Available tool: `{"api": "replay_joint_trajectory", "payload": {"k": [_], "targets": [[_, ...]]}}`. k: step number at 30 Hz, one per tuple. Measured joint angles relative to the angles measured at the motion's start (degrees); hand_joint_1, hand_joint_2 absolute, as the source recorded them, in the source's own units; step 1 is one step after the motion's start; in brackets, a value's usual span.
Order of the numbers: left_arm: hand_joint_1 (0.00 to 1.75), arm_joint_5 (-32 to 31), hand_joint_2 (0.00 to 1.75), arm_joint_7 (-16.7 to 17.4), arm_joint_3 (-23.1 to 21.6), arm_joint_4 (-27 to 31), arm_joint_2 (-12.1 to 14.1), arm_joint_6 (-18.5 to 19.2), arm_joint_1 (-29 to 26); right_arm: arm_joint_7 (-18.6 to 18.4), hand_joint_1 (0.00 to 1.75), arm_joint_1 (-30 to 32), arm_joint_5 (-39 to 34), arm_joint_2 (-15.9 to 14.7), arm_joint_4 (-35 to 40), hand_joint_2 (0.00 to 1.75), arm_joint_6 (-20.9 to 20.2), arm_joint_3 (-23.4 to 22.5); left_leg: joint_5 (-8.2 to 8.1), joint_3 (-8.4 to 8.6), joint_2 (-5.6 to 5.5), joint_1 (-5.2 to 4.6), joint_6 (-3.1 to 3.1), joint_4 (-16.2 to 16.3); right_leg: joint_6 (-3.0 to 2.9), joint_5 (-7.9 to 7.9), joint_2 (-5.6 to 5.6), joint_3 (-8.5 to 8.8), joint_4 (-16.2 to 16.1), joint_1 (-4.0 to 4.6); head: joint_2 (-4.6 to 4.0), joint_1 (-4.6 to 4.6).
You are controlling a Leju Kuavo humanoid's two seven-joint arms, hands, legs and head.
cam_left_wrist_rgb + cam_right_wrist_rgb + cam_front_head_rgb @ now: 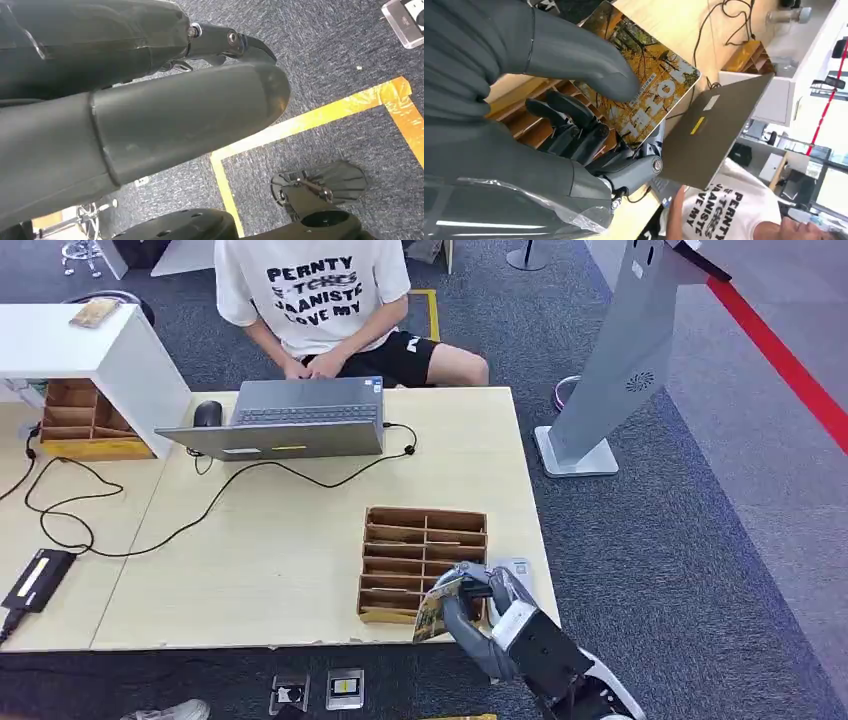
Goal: Pass the card to the sensor for recognition and then transmit it.
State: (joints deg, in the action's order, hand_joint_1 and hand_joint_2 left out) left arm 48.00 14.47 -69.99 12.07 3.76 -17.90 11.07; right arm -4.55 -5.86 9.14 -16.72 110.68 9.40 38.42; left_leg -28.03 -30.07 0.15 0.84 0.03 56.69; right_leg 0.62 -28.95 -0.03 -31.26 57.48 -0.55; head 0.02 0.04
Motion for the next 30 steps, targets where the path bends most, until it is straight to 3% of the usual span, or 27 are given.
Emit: {"api": "replay_joint_trajectory", "payload": {"k": [30], "targets": [[0.0,-0.24,0.0,0.0,0.0,0.0,0.0,0.33,0.04,-0.39,1.75,0.16,0.22,0.0,0.0,1.75,-0.15,0.0,0.0,0.0,0.0,0.0,0.0,0.0,0.0,0.0,0.0,-0.01,0.0,0.0,0.0,0.0]]}}
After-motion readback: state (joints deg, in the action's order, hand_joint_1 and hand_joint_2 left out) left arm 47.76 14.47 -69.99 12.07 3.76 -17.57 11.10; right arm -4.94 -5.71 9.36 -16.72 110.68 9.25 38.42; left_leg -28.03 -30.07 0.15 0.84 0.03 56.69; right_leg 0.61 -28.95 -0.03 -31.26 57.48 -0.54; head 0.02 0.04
